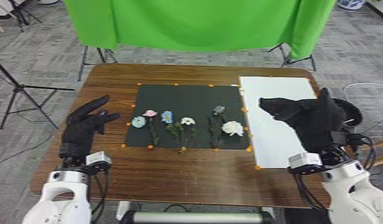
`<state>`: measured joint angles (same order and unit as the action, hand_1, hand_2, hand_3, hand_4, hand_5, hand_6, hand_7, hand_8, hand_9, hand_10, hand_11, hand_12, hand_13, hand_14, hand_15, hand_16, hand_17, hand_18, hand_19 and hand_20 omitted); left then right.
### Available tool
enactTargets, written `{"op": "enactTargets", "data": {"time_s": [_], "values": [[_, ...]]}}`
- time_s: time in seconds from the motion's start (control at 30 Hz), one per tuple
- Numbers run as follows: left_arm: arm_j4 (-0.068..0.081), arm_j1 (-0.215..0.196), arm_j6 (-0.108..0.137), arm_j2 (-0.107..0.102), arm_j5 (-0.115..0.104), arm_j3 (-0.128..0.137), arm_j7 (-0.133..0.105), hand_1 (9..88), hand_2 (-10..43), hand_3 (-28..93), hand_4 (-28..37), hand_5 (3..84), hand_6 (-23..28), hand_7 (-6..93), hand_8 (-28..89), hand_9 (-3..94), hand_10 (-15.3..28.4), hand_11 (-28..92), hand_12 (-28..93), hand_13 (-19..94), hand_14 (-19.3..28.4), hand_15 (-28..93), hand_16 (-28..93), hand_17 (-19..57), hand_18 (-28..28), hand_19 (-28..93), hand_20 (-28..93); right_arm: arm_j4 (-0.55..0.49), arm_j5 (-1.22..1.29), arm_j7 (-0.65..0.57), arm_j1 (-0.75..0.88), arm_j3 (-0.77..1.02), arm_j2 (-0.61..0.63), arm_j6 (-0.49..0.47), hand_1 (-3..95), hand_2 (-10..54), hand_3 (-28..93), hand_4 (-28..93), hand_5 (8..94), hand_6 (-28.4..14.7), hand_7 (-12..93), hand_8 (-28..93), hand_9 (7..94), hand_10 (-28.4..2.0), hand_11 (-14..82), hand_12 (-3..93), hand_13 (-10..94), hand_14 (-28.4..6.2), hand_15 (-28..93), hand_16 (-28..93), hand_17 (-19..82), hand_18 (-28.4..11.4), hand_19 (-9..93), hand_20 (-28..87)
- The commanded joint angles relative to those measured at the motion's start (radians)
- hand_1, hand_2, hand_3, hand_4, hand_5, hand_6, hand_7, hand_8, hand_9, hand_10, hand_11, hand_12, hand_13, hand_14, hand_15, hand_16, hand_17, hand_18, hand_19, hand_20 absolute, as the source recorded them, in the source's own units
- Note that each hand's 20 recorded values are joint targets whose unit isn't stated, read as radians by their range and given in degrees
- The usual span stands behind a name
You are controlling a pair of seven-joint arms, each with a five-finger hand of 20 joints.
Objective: Arrange flowers
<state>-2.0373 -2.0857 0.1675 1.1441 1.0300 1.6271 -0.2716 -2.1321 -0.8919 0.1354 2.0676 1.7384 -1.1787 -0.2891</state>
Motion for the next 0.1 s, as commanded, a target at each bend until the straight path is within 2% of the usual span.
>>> {"op": "enactTargets", "data": {"time_s": [0.03, 0.1], "values": [[0.006, 0.003, 0.001, -0.01, -0.011, -0.002, 0.001, 43.4, -5.1, 62, -16.0, 53.3, -1.3, 17.5, -10, 76.1, 14.2, 80, 28, 59, 19.5, 25, -4, 7.6, 10.6, 2, 16, 0.012, 0.006, 0.017, -0.017, -0.01, 0.009, -0.038, 4.4, 0.5, 76, -18, 84.2, -2.3, 37, -9, 68.1, -15.6, 9.9, 15.8, 38, -15.7, 12, 17, 17, -17.6, 5, 25], [0.012, 0.018, -0.017, -0.013, 0.002, -0.015, 0.004, 43.2, -5.3, 62, -16.0, 53.9, -1.2, 17.3, -10, 77.0, 14.2, 81, 28, 61, 19.6, 26, -5, 7.7, 10.4, 2, 16, 0.011, 0.006, 0.008, -0.009, -0.003, 0.011, -0.053, 4.8, 0.9, 75, -18, 80.3, 0.2, 25, -9, 83.4, -16.0, 22.2, 20.6, 47, -15.7, 15, 16, 18, -17.7, 5, 25]]}}
